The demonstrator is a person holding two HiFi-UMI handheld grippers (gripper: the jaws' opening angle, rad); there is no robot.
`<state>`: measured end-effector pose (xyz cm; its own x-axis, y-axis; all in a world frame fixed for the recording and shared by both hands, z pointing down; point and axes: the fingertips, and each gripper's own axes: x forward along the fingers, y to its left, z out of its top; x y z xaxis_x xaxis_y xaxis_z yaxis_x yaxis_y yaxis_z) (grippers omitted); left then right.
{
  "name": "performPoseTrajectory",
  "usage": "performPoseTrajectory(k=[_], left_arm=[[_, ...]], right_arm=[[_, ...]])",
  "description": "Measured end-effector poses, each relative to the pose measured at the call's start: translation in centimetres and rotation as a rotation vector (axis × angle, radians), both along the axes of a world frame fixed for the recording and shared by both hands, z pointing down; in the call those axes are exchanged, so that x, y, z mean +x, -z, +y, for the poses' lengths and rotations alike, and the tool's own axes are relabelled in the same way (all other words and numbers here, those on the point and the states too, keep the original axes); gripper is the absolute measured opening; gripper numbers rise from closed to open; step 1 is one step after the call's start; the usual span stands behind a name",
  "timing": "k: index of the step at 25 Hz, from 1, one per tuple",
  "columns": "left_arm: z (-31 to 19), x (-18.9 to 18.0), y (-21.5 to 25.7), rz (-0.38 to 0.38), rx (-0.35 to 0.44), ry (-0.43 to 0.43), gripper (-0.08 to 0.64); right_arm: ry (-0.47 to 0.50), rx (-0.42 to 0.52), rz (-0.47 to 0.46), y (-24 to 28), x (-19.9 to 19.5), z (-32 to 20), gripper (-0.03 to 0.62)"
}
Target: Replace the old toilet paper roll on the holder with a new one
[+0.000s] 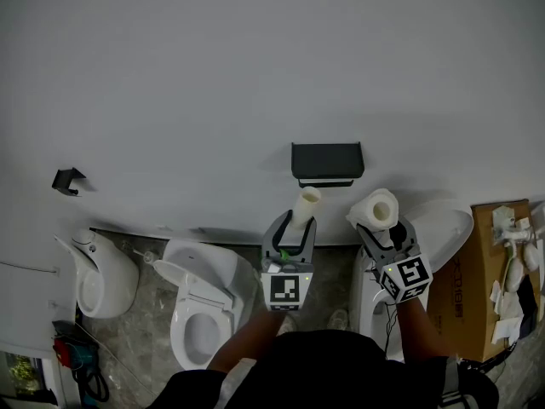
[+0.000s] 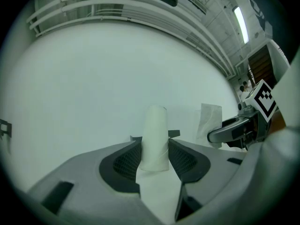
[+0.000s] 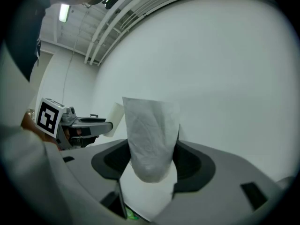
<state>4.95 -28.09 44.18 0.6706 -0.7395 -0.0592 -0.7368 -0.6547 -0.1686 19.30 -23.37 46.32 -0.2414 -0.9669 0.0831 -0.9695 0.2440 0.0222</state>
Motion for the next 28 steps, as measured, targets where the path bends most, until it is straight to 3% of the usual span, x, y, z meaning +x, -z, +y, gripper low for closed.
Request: performPoseTrajectory(k=[15,22,28], left_arm=[[-0.9,-2.3,-0.7,-0.027,-0.031,0.054,0.181],[-0.9,-2.9,-0.3,-0.02,-0.03,0.07,0.181],[-0.9,-3.7,-0.5,-0.019,-0.036,0.09,0.181]], right_arm=[[-0.115,-0.038,-0.733,-1.7,5.4,-4.9,0.272],[-0.17,-0.003,-0.944,-2.1,6.8,-6.2,0.272],[-0.199,-0.034,-1.225,-4.5,7.6,-7.1,0.272]])
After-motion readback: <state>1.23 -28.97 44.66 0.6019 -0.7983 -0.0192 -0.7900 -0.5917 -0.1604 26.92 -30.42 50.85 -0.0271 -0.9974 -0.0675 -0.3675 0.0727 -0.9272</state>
